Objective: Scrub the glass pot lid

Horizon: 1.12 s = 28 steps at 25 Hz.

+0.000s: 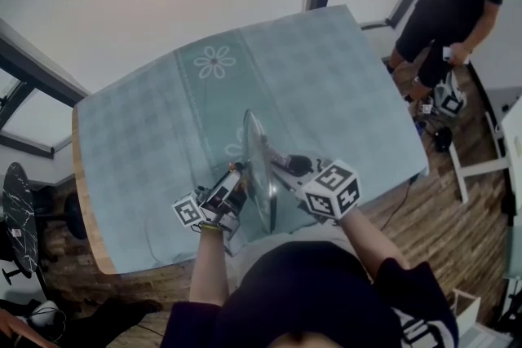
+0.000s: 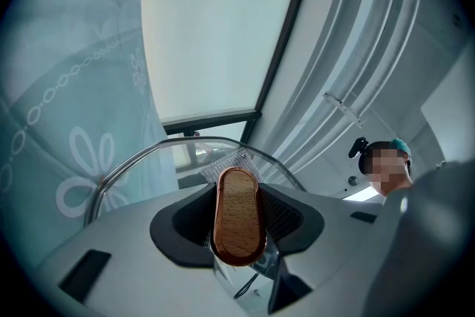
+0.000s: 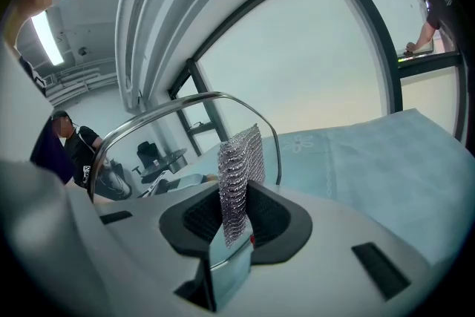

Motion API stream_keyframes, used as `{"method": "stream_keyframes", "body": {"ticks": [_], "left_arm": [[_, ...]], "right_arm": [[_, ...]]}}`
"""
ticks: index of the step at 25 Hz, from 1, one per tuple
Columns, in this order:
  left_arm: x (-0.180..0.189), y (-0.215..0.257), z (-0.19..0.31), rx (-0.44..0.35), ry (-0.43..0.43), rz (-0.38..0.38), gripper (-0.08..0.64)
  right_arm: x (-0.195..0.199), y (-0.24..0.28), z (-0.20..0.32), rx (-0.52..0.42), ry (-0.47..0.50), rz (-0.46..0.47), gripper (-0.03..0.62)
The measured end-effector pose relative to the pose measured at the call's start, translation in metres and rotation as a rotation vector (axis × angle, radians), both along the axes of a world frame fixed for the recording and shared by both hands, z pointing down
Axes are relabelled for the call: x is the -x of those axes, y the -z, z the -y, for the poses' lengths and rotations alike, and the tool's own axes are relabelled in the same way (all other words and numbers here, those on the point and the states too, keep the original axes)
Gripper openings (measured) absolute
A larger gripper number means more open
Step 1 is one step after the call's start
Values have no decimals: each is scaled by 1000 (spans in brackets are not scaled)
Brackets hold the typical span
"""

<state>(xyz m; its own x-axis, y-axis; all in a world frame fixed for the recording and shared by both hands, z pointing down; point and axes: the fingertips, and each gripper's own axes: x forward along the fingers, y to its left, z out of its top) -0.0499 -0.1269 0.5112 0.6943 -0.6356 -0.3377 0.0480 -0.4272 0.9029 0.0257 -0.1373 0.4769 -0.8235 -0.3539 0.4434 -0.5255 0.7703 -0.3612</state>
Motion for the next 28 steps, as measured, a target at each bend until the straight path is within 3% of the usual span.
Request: {"method": "stream_keyframes", "body": {"ticks": [28], "left_arm": [[8,1,-1,7,46,-37,169]], "right_arm": [[22,11,-44,-8,182,50,83]]}}
